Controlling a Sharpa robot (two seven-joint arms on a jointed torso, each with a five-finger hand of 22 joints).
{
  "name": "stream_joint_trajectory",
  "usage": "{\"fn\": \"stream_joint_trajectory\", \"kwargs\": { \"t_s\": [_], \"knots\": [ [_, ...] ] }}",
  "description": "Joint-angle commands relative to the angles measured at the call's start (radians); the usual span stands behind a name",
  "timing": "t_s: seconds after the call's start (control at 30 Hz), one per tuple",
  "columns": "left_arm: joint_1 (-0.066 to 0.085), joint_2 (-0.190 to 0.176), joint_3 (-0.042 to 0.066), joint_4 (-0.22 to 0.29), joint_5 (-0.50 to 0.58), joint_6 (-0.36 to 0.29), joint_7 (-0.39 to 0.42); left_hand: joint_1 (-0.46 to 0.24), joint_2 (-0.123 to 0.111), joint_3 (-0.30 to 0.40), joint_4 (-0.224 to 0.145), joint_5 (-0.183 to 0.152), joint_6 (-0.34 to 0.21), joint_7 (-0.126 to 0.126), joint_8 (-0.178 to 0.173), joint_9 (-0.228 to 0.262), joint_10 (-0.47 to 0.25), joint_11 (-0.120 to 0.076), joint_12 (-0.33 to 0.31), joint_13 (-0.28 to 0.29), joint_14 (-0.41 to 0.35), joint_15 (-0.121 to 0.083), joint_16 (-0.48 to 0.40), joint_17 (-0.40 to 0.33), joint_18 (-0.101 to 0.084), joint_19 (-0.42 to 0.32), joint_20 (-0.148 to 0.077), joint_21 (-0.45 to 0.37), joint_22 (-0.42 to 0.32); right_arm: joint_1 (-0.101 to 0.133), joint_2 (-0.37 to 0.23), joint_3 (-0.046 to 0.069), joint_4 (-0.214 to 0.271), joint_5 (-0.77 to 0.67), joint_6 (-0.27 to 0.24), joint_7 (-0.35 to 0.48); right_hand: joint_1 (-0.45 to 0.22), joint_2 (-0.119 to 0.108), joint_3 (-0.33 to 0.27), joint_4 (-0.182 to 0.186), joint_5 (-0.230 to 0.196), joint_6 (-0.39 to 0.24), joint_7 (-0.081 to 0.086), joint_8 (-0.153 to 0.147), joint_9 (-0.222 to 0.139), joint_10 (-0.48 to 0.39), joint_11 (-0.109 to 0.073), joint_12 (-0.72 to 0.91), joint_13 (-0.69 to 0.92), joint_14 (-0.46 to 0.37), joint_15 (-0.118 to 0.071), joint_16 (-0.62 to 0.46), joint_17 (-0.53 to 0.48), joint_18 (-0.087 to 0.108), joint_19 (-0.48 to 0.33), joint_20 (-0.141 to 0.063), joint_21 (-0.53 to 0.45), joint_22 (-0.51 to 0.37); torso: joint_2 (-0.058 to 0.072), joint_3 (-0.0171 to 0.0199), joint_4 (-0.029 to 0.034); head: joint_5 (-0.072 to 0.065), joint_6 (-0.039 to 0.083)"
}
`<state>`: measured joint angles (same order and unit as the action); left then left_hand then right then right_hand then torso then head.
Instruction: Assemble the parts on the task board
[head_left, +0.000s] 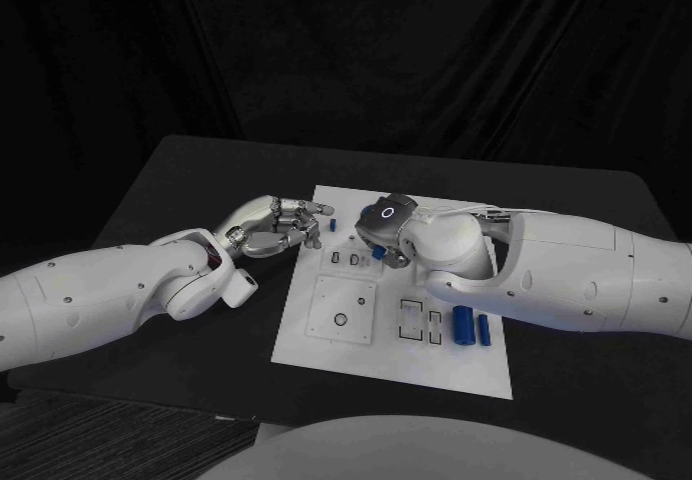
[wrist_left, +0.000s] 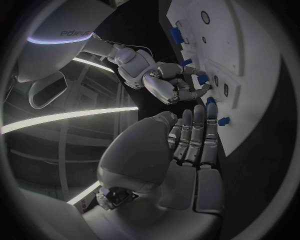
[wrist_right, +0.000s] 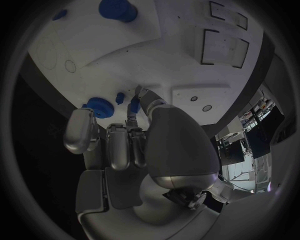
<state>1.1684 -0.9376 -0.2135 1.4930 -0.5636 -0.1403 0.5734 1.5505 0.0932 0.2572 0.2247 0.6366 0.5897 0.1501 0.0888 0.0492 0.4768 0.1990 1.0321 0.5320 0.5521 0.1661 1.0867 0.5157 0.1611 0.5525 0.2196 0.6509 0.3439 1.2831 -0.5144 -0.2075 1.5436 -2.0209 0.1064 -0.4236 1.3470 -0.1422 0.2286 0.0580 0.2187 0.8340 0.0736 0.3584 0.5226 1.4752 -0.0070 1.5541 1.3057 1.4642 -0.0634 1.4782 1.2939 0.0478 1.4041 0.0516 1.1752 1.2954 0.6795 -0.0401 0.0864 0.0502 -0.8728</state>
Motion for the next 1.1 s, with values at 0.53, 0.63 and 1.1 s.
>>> {"fn": "stream_joint_trajectory", "kwargs": {
  "t_s": [0.53,0.63,1.1],
  "knots": [
    [-0.003,0.003,0.001,0.0,0.007,0.015,0.008,-0.016,-0.006,0.028,-0.007,0.014,0.005,-0.003,-0.012,0.011,-0.005,0.007,-0.017,0.018,-0.008,-0.002,-0.017,-0.009,-0.038,-0.008,-0.003,0.013,0.017,-0.003,0.001,0.0,0.004,-0.012,-0.015,-0.031,-0.059,0.008,-0.062,0.031,-0.06,-0.015,0.0,0.029,0.047,0.096,-0.001,0.017,0.265,0.058,0.0,-0.012,0.179,0.038,0.0,-0.003,-0.021,0.162,0.0,-0.0002,-0.0005,0.003,0.0],
    [-0.003,0.003,0.001,0.0,0.007,0.016,0.007,-0.016,-0.006,0.028,-0.007,0.014,0.005,-0.003,-0.012,0.011,-0.005,0.007,-0.017,0.018,-0.008,-0.002,-0.017,-0.009,-0.038,-0.008,-0.003,0.013,0.017,-0.003,0.001,0.0,0.004,-0.012,-0.015,-0.032,-0.059,0.008,-0.062,0.031,-0.061,-0.015,0.0,0.029,0.048,0.096,-0.001,0.017,0.265,0.058,0.0,-0.013,0.178,0.038,0.0,-0.003,-0.022,0.162,0.0,0.0,-0.0007,0.003,0.0],
    [-0.003,0.002,0.001,0.0,0.007,0.017,0.006,-0.016,-0.006,0.029,-0.008,0.014,0.005,-0.003,-0.012,0.011,-0.005,0.007,-0.017,0.018,-0.008,-0.002,-0.018,-0.009,-0.038,-0.008,-0.003,0.013,0.018,-0.003,-0.004,0.0,0.004,-0.012,-0.026,-0.03,-0.059,0.006,-0.067,0.036,-0.07,-0.044,0.002,0.012,0.049,0.092,0.0,0.014,0.263,0.056,0.001,-0.016,0.176,0.039,-0.002,-0.003,-0.029,0.16,0.0,-0.0001,-0.0003,0.004,0.0]
  ]
}}
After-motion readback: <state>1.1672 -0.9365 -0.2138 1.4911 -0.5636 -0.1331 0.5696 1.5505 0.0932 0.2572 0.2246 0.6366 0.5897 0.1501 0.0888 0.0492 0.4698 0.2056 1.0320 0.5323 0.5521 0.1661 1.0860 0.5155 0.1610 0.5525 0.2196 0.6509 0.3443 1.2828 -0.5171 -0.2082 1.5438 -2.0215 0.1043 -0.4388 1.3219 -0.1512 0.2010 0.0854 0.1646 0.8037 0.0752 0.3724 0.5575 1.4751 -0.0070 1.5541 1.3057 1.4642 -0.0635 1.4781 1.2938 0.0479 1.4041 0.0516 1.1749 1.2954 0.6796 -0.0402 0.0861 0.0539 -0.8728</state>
